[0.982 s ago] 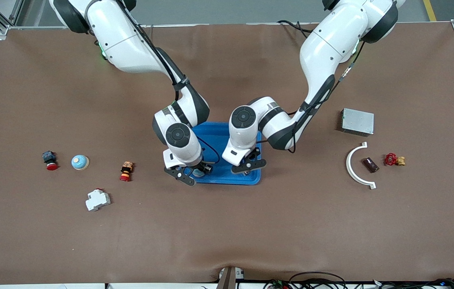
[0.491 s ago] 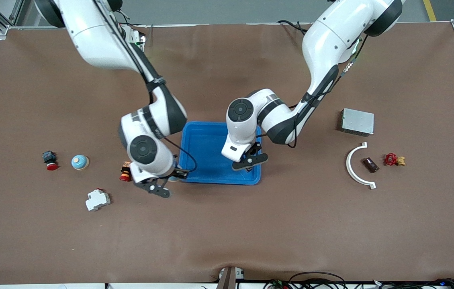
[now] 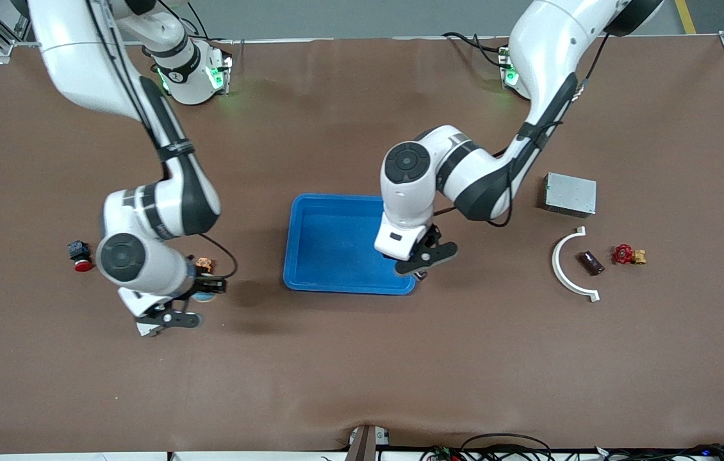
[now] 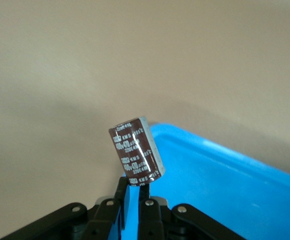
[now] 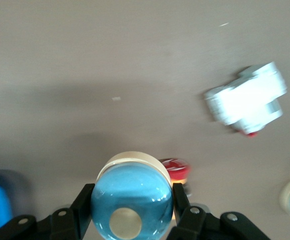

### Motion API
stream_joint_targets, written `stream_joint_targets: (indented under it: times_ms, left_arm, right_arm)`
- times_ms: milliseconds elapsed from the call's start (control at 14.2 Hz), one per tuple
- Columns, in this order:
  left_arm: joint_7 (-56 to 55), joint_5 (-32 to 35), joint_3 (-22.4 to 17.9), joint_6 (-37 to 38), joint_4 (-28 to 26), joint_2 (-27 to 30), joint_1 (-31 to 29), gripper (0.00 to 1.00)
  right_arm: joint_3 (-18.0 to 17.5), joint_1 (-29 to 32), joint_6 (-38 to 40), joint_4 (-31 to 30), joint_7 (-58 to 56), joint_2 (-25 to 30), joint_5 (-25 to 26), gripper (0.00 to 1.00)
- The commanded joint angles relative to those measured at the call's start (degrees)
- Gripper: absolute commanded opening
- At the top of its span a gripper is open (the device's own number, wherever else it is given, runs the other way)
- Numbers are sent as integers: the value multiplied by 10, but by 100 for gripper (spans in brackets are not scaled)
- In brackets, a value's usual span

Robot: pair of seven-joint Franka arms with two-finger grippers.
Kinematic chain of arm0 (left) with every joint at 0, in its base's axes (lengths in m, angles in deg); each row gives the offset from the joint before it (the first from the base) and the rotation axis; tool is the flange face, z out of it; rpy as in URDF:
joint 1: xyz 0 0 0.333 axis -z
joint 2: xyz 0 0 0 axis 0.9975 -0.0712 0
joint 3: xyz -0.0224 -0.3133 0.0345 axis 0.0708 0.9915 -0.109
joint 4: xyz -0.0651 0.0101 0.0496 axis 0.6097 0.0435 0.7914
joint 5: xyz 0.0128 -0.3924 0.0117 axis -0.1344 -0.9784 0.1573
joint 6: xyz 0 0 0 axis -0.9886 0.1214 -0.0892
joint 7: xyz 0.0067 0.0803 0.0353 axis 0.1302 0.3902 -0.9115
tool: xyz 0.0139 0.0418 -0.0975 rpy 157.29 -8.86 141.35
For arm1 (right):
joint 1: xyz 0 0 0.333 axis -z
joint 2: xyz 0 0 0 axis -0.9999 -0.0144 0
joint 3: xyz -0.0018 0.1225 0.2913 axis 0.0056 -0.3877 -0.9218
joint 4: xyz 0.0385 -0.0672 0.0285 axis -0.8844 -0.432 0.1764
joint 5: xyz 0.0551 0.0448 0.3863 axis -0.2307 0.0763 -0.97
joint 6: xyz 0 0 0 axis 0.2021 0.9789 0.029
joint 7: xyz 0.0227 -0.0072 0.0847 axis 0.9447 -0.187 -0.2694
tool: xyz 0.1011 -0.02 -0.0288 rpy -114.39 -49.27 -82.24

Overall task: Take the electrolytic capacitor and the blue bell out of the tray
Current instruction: 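Carry the capacitor toward the arc while the right gripper carries the bell, then lower the capacitor beside the first capacitor and open the left gripper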

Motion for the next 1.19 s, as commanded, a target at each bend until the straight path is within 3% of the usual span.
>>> stream_joint_targets:
  times_ms: [0,281,702,982,1123]
  left_arm:
    - [8,-6,2,9,-36,42,-33,0]
    - [84,-11,19,10,-65,68,-102,0]
    - [212,-23,80,45,-98,90,-236,0]
    - [320,-22,94,37,-150,91,-311,0]
    - [354,-16,94,10,-179,85,-321,0]
  right_arm:
    - [-14,66,-45,-74,-110,40,10,0]
    - [-15,147,-61,-79,-257,38,8,0]
    - [-17,239,-126,-78,-429,11,-5,0]
    - [-16,271,-144,-48,-526,-41,-73,0]
    - [-16,277,-143,-27,-521,-63,-74,0]
